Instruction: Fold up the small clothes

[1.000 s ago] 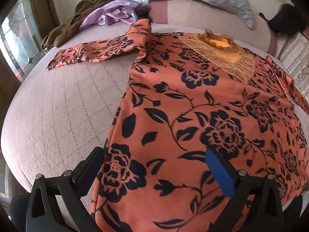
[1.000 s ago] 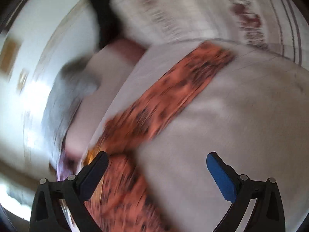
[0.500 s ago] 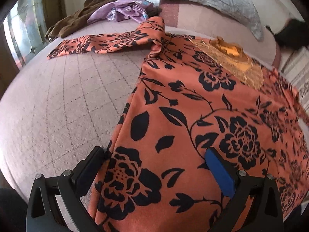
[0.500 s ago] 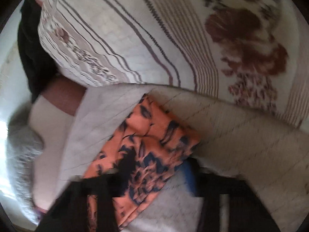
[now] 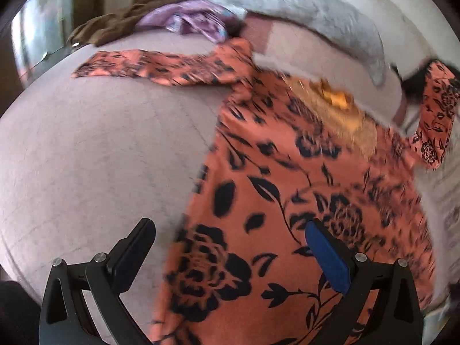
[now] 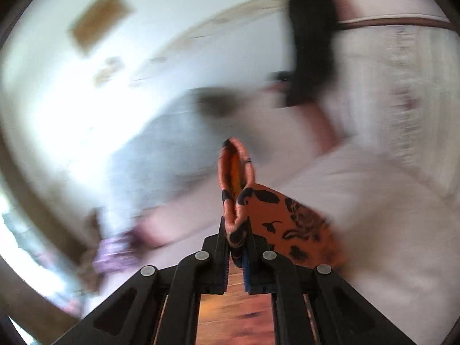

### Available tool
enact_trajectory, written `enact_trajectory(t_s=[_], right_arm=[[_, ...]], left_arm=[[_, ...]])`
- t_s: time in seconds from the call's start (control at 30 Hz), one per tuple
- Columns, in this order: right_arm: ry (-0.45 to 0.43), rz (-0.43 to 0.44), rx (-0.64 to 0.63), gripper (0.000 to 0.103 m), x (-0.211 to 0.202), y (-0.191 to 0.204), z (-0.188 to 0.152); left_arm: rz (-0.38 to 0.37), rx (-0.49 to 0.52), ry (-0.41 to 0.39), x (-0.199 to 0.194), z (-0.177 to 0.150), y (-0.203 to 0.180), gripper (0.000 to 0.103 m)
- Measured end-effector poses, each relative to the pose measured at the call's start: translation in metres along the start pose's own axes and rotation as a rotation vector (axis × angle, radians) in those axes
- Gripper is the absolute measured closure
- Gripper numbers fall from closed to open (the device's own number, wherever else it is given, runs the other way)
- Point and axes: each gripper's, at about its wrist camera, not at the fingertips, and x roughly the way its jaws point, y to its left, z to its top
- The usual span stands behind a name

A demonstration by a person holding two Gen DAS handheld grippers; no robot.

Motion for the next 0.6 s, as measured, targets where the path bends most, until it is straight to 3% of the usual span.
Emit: enact_trajectory(t_s=[0.13,0.17,0.2,0.23,0.27,0.37,0.4,0.53,0.6], right_arm=[[0.06,0.172,0.001,0.093,0.02,0.084,-0.063],[0.107,0.201,0.015,0.08,0.039,0.097,-0.088],[0.146,0.212,0.02,0.039,0.055,0.104,-0.107],[0.199,0.205,0.011,0.014,0.076,0.108,-0.128],[0.25,0.184,0.008,0.001,0.095,0.106,-0.148],[0.432,0.123,0.051,0.005,0.142,0.072,-0.199],[0.452,0.121,0.096,0.005,0.142,0.059,-0.209],[0.396,0.116,0.1,0.006,0.097,0.015,-0.212],[0.363,0.08,0.051,0.004,0.063,-0.009,-0.221]], left_arm=[[0.008,-0.012,-0.062,-0.02,0.013,0.015,0.0],[0.007,-0.013,-0.071,-0.023,0.017,0.019,0.0],[0.005,-0.014,-0.075,-0.025,0.021,0.021,0.0],[0.004,-0.016,-0.079,-0.026,0.025,0.023,0.0],[0.001,-0.015,-0.081,-0.025,0.03,0.022,0.0],[-0.037,-0.004,-0.081,-0.025,0.048,0.018,0.0],[-0.062,0.001,-0.083,-0.025,0.054,0.014,0.0],[-0.197,0.018,-0.058,-0.009,0.092,-0.018,0.0],[-0.267,0.02,0.002,0.014,0.116,-0.044,0.0]])
